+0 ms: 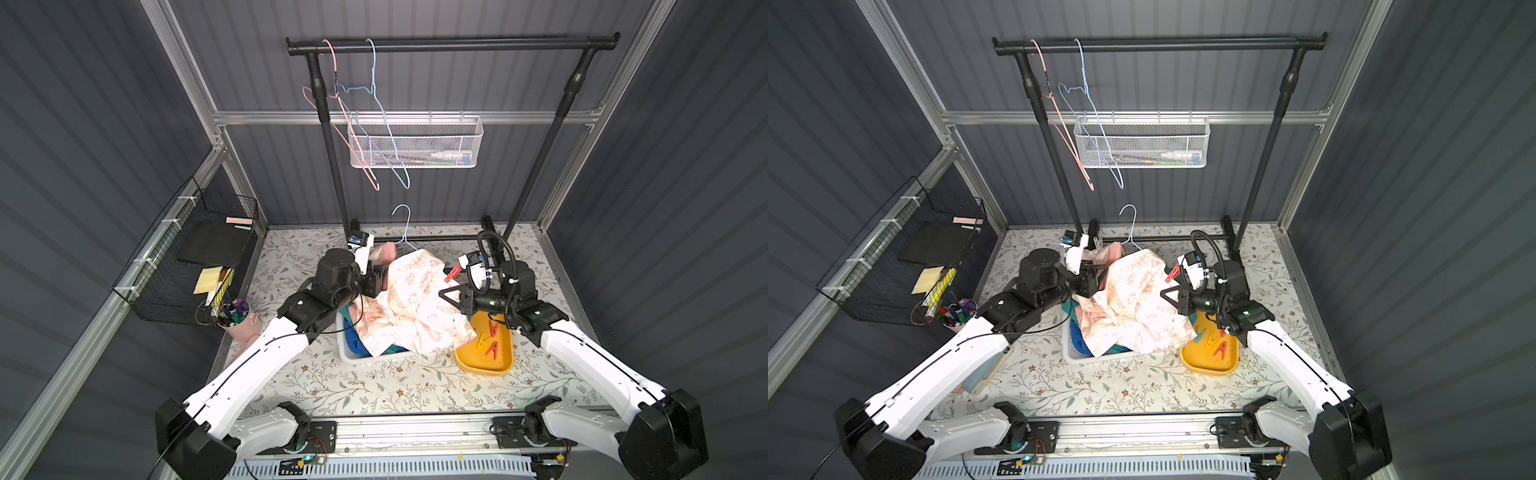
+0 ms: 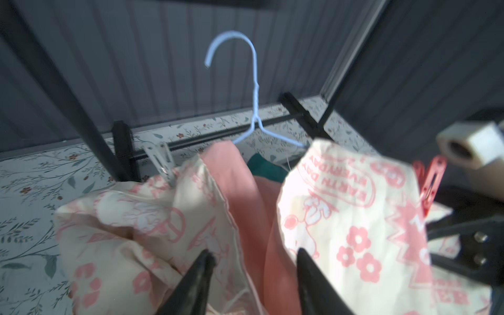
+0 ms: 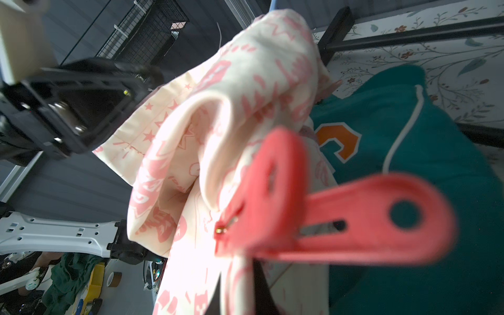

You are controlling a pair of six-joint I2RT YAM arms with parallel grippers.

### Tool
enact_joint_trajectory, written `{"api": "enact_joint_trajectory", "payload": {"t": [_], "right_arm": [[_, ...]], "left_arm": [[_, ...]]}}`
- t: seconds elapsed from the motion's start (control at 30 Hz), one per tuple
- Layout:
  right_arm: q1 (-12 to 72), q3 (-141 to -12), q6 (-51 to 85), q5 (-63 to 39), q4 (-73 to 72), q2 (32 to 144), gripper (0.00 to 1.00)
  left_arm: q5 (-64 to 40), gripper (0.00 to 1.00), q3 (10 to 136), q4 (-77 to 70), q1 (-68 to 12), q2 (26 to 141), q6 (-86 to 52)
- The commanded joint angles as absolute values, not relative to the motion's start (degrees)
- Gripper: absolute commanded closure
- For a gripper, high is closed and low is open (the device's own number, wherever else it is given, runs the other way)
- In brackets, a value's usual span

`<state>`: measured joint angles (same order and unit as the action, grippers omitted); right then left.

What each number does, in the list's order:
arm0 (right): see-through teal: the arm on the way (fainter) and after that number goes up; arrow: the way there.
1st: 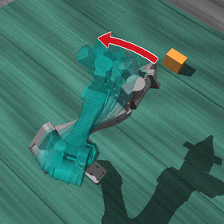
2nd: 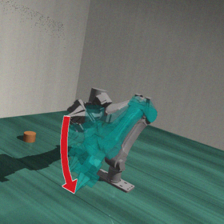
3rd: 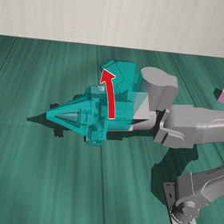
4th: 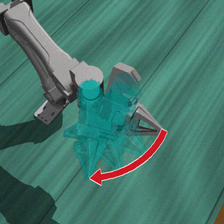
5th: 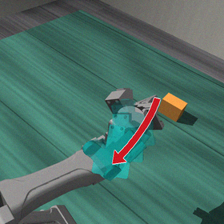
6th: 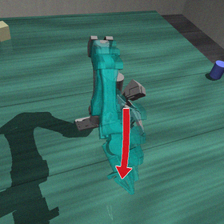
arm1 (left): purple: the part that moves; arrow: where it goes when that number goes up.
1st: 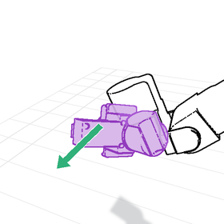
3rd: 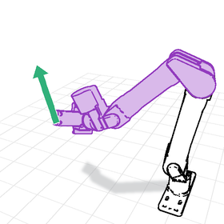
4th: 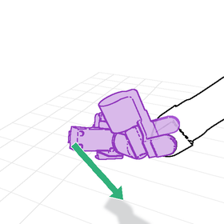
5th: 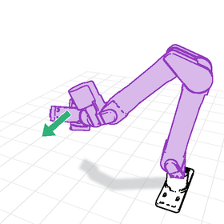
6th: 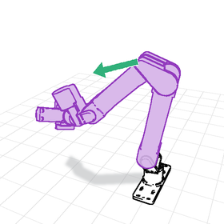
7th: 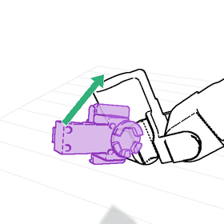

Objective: Remove the clothespins securing jackets to the hanger
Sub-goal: Adjust the jacket in the basket.

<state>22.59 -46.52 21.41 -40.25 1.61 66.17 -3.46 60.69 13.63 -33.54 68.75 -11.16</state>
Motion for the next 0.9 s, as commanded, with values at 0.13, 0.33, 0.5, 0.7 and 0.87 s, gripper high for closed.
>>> {"api": "enact_joint_trajectory", "payload": {"t": [0.13, 0.33, 0.5, 0.7, 0.87], "right_arm": [[24.3, -51.9, 17.3, -38.9, 2.5, 70.4, 1.0], [26.4, -53.9, 15.3, -37.3, 3.0, 74.5, 1.0], [28.8, -52.0, 14.6, -34.4, 3.8, 74.6, 1.0], [31.1, -46.2, 15.1, -30.0, 3.7, 73.0, 1.0], [31.3, -41.7, 16.7, -28.4, 1.3, 72.6, 1.0]], "left_arm": [[-14.9, 0.79, 54.0, 8.2, -36.7, 70.2, -11.2], [-14.1, 0.87, 49.6, 4.6, -40.3, 73.1, -14.0], [-14.1, 0.89, 44.3, -1.0, -40.8, 76.0, -16.5], [-14.0, 0.9, 39.8, -6.9, -41.4, 80.7, -19.0], [-13.5, 0.86, 38.4, -10.2, -41.6, 83.4, -21.7]]}}
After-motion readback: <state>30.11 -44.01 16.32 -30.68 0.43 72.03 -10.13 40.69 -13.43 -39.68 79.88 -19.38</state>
